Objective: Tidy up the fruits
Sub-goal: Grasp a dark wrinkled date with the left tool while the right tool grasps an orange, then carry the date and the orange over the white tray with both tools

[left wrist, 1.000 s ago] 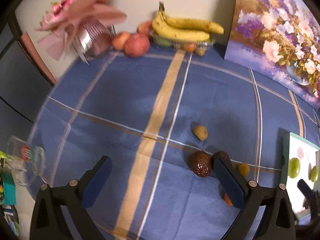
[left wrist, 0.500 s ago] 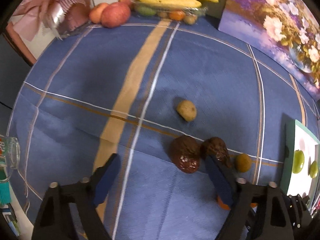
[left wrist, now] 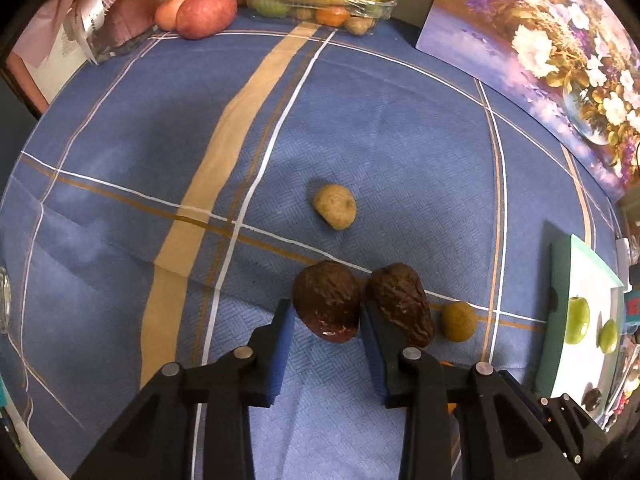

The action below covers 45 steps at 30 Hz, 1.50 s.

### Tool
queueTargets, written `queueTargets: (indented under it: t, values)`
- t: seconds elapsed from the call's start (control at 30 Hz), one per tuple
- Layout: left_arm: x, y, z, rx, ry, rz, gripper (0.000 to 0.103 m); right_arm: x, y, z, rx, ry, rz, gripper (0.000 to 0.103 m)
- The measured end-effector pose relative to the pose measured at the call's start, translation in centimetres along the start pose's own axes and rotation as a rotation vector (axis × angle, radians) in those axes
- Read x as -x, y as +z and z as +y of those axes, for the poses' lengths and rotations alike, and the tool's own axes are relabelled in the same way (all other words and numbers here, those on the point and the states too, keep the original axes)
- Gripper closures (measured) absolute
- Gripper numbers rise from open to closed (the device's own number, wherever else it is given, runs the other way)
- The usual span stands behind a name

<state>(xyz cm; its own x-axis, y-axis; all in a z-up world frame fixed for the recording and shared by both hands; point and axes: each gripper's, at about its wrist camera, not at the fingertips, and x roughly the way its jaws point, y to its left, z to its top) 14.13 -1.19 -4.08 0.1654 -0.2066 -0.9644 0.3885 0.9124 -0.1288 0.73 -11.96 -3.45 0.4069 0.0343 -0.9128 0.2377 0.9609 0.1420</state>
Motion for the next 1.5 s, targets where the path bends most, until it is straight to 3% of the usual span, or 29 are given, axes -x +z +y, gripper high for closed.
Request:
queueTargets:
  t: [0.27, 0.8, 1.17, 1.5]
  values:
    - [2.8, -0.1, 0.0, 0.001, -0.021, -0.061, 0.067, 1.2, 0.3, 0.0, -0.009, 0.004, -0.028, 0.066]
    - [9.3, -0.5, -0.7, -0.003, -0.004, -0.219, 0.067, 7.4, 0.6, -2.2, -0.074, 0.003, -0.166, 0.066]
    - [10.7, -1.0, -2.1, -0.022, 0.0, -0.244, 0.067, 8.5, -0.1, -4.1, -0.119, -0.003, -0.154, 0.066]
    - [11.3, -1.8, -6.0, -0.094, -0.021, -0.25, 0.067, 10.8, -1.3, -9.6, -0.255, -0.018, -0.191, 0.066]
